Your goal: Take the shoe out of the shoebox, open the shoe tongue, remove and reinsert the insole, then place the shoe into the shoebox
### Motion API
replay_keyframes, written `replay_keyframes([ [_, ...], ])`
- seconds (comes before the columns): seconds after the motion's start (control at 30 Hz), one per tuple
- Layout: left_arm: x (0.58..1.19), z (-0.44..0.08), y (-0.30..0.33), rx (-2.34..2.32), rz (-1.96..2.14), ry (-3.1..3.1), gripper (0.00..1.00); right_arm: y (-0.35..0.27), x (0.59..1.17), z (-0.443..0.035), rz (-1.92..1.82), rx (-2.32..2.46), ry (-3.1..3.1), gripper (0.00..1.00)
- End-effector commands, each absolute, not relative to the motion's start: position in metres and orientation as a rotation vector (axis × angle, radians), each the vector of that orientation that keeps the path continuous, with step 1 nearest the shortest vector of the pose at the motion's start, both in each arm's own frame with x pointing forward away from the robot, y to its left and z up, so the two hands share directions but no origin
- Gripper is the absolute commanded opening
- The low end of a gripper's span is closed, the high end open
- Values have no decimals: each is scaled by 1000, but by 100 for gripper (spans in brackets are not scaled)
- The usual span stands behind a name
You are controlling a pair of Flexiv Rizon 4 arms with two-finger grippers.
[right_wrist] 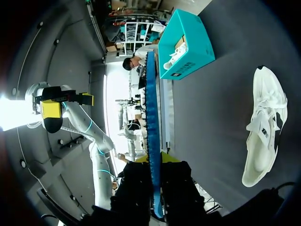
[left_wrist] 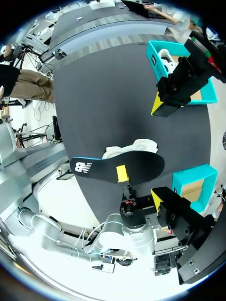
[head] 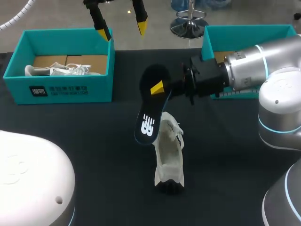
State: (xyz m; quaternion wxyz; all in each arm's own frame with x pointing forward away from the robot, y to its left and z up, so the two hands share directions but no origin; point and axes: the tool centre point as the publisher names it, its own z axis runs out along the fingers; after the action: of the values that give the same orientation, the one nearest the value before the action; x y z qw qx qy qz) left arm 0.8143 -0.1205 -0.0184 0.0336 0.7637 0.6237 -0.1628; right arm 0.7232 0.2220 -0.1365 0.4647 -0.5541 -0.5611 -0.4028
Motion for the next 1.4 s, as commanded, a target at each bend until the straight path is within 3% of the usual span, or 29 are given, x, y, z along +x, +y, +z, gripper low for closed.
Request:
replay_keyframes([
  [0.03,816,-17,-121,2355,-497,1922,100,225,726,-136,-983,-1361,-1382,0],
  [0.67,810,-29,-90,2210,-470,1959,100,225,726,-136,-983,-1361,-1382,0],
  [1.4,812,-19,-134,2312,-458,1881,100,225,726,-136,-983,-1361,-1382,0],
])
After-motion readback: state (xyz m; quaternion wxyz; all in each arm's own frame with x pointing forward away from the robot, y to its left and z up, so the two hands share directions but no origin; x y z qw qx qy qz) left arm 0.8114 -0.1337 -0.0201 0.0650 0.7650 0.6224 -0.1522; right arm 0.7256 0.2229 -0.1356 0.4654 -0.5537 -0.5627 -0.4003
